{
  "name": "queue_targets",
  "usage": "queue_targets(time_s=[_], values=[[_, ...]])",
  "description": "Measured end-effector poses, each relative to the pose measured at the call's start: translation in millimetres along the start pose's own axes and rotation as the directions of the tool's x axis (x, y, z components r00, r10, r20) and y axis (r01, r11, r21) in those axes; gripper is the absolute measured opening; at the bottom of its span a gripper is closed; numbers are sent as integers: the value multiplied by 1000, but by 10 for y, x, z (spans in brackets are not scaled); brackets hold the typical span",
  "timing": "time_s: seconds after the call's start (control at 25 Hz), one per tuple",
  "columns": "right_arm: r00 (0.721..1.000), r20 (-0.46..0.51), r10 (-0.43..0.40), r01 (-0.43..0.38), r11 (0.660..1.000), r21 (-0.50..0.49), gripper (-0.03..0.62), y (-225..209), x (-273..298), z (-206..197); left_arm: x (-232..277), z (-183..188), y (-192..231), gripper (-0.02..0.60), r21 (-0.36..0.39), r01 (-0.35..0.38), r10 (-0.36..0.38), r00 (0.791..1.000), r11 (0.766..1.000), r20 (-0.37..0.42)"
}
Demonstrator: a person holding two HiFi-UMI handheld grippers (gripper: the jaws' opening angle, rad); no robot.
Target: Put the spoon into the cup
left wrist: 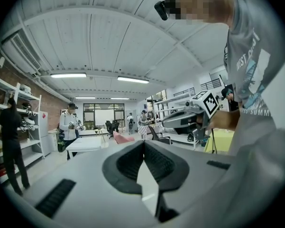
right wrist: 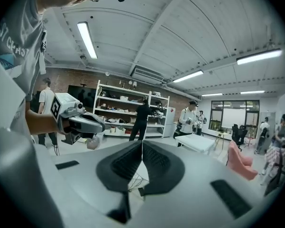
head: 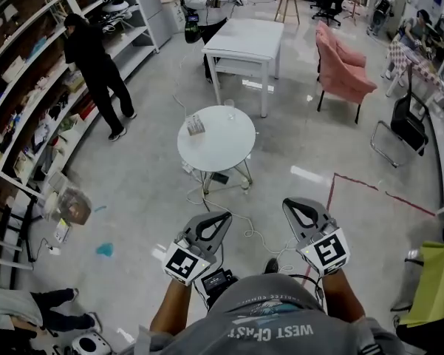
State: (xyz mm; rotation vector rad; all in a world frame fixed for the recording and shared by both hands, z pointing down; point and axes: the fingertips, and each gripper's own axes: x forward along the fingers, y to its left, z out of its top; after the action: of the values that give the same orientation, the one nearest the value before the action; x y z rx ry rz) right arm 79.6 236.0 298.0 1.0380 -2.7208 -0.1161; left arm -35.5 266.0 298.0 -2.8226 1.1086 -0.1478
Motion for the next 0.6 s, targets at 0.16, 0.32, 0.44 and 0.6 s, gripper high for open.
queue_targets(time_s=[0.16, 0.32, 0.44, 0.6], values=[[999, 11, 33, -33, 999, -22, 5, -211, 39, -31, 197, 39, 28, 8, -1, -31, 31, 999, 1000, 8], [997, 21, 69, -68, 997, -30, 3, -371, 60, -60, 375, 51, 16, 8, 1, -50, 50, 999, 999, -5], [997, 5, 76, -76, 996, 43, 3, -459, 57, -125, 484, 76, 13, 8, 4, -66, 66, 998, 998, -7], [995, 25, 102, -102, 995, 10, 3, -640, 36, -177, 650, 93, -16, 8, 3, -88, 88, 996, 996, -19]])
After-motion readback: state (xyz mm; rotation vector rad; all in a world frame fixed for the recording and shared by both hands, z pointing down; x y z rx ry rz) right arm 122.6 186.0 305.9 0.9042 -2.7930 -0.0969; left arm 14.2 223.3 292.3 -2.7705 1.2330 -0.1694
